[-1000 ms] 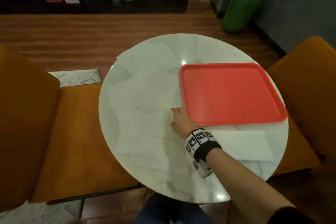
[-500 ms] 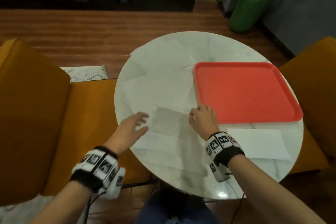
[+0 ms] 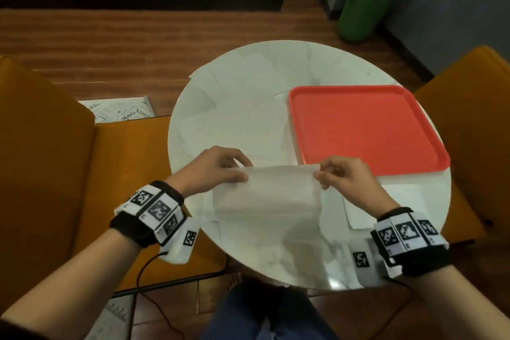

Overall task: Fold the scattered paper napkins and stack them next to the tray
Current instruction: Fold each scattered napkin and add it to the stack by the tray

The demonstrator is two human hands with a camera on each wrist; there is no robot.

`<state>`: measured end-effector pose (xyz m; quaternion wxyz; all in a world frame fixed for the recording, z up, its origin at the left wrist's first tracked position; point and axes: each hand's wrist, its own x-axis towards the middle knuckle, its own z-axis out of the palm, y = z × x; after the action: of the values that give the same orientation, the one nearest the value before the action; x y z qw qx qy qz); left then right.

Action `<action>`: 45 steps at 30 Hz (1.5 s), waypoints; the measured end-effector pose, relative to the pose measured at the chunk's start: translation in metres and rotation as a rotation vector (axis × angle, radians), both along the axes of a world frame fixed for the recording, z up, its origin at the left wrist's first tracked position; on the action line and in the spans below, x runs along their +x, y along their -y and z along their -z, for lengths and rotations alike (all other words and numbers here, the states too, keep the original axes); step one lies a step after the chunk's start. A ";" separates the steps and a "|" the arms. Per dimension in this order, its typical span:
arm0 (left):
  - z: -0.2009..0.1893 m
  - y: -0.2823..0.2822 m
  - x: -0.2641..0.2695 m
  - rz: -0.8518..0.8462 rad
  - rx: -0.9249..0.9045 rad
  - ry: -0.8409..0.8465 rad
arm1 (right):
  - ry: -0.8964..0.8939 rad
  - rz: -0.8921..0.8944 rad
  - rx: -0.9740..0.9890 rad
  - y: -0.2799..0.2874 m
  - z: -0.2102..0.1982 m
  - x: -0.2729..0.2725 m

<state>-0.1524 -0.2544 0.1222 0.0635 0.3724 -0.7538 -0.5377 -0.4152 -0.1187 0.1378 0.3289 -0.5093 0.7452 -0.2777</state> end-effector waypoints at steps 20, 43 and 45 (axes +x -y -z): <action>0.050 0.010 0.026 -0.321 -0.095 -0.072 | -0.081 0.145 -0.014 0.019 0.064 0.006; 0.115 -0.062 0.010 0.123 -0.477 0.531 | -0.266 -0.473 0.164 0.029 0.095 0.134; 0.122 -0.065 0.010 0.223 -0.532 0.667 | -0.290 -0.531 0.214 0.032 0.105 0.145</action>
<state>-0.1427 -0.1889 -0.0001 -0.1481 0.4129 -0.8807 -0.1788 -0.2699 -0.1504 0.0324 0.3322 -0.6828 0.6501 -0.0268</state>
